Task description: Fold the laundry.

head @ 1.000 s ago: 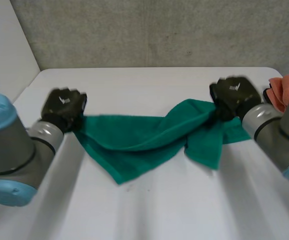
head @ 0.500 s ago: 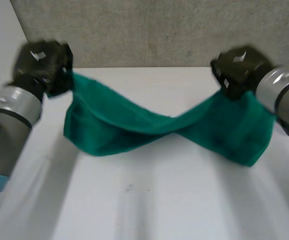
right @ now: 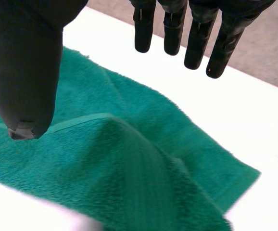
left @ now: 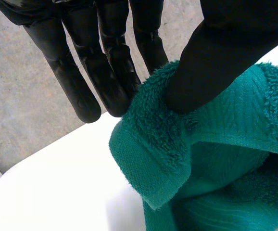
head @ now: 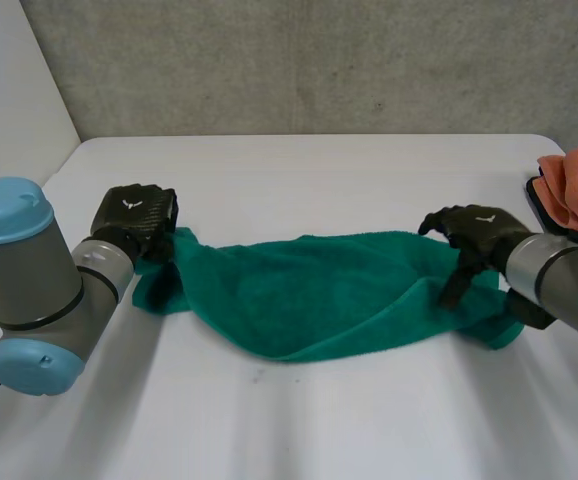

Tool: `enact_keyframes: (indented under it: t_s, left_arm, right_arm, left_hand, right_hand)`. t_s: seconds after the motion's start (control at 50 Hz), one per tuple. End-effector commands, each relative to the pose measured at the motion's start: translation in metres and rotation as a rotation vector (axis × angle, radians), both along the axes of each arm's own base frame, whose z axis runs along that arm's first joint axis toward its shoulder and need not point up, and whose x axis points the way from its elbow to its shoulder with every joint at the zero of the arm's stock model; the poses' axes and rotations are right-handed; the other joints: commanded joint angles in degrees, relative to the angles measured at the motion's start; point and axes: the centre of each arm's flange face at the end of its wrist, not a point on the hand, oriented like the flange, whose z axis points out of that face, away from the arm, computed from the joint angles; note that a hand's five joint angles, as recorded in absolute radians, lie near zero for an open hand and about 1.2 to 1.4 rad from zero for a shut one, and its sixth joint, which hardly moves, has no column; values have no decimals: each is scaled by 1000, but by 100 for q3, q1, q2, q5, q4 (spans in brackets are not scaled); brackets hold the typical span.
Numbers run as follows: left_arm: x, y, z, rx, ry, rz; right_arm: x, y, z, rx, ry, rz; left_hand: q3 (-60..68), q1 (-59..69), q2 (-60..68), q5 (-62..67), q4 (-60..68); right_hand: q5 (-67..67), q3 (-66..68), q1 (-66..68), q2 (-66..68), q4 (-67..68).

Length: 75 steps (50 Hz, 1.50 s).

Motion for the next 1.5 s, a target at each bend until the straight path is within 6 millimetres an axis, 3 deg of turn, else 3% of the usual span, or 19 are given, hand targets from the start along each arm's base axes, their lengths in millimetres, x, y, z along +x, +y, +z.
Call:
enact_keyframes:
  t_s: [0.02, 0.16, 0.36, 0.44, 0.52, 0.6, 0.66, 0.74, 0.84, 0.9, 1.0, 1.06, 1.14, 1.2, 1.22, 1.28, 1.3, 1.38, 1.5]
  left_arm:
    - [-2, 3, -1, 5, -2, -7]
    - [-2, 6, -3, 14, -5, -10]
    - [2, 2, -3, 13, -6, 2]
    - [2, 0, -3, 9, -4, 4]
    - [1, -4, -1, -6, 0, 3]
    - [-4, -18, 12, -65, 19, 3]
    - [-9, -35, 23, -123, 39, 6]
    - [-19, -65, 73, -309, 104, 13]
    - [-12, -91, 169, -652, 235, 102]
    - [-8, -91, 200, -773, 297, 135]
    - [-7, -83, 217, -836, 328, 139]
    - [-6, -80, 203, -791, 310, 136]
    - [-2, -76, 167, -683, 262, 138]
    - [0, -71, 139, -601, 227, 138]
    - [0, -67, 117, -534, 197, 129]
    - [2, -57, 72, -402, 138, 96]
    - [2, -54, 62, -375, 126, 85]
    - [4, -42, 22, -248, 74, 62]
    - [15, -26, -25, -21, -28, 71]
  right_arm:
    - [-15, -13, 18, -59, 72, 34]
    - [-21, -19, 0, -29, 333, 209]
    - [-15, -41, -40, -1, 359, 240]
    - [-13, -49, -49, -17, 369, 227]
    - [-12, -61, -53, -39, 352, 203]
    - [-9, -86, -28, -147, 248, 107]
    - [-8, -110, 11, -298, 139, 20]
    - [-5, -131, 72, -528, 15, -58]
    - [10, -137, 137, -800, -107, -116]
    - [10, -136, 169, -939, -170, -160]
    - [8, -128, 196, -1038, -212, -181]
    - [8, -129, 183, -992, -194, -176]
    - [6, -126, 140, -850, -149, -138]
    - [8, -107, 113, -749, -115, -66]
    - [9, -101, 105, -717, -112, -44]
    - [9, -80, 62, -577, -87, 48]
    - [6, -70, 37, -504, -68, 84]
    - [-3, -48, -14, -374, 12, 152]
    - [-19, -27, -56, -304, 198, 208]
  left_hand:
    - [1169, 1510, 1137, 1368, 1113]
    - [1169, 1510, 1137, 1368, 1113]
    - [1169, 1510, 1137, 1368, 1113]
    - [1169, 1510, 1137, 1368, 1113]
    - [1169, 1510, 1137, 1368, 1113]
    - [1169, 1510, 1137, 1368, 1113]
    - [1169, 1510, 1137, 1368, 1113]
    - [1169, 1510, 1137, 1368, 1113]
    - [1169, 1510, 1137, 1368, 1113]
    - [1169, 1510, 1137, 1368, 1113]
    - [1169, 1510, 1137, 1368, 1113]
    - [1169, 1510, 1137, 1368, 1113]
    - [1169, 1510, 1137, 1368, 1113]
    - [1169, 1510, 1137, 1368, 1113]
    - [1169, 1510, 1137, 1368, 1113]
    - [1169, 1510, 1137, 1368, 1113]
    - [1169, 1510, 1137, 1368, 1113]
    - [1169, 1510, 1137, 1368, 1113]
    - [1169, 1510, 1137, 1368, 1113]
  right_hand:
    - [-253, -255, -106, -325, -308]
    - [-35, -37, 112, -107, -90]
    - [552, 550, 699, 480, 498]
    - [1980, 1978, 2127, 1908, 1926]
    - [6363, 6362, 6511, 6291, 6309]
    - [6368, 6367, 6515, 6296, 6314]
    - [6368, 6367, 6515, 6296, 6314]
    - [6368, 6367, 6515, 6296, 6314]
    - [6368, 6367, 6515, 6296, 6314]
    - [6368, 6367, 6515, 6296, 6314]
    - [6368, 6367, 6515, 6296, 6314]
    - [6368, 6367, 6515, 6296, 6314]
    - [6368, 6367, 6515, 6296, 6314]
    - [6368, 6367, 6515, 6296, 6314]
    - [6368, 6367, 6515, 6296, 6314]
    - [6368, 6367, 6515, 6296, 6314]
    - [6368, 6367, 6515, 6296, 6314]
    - [6368, 6367, 6515, 6296, 6314]
    - [6368, 6367, 6515, 6296, 6314]
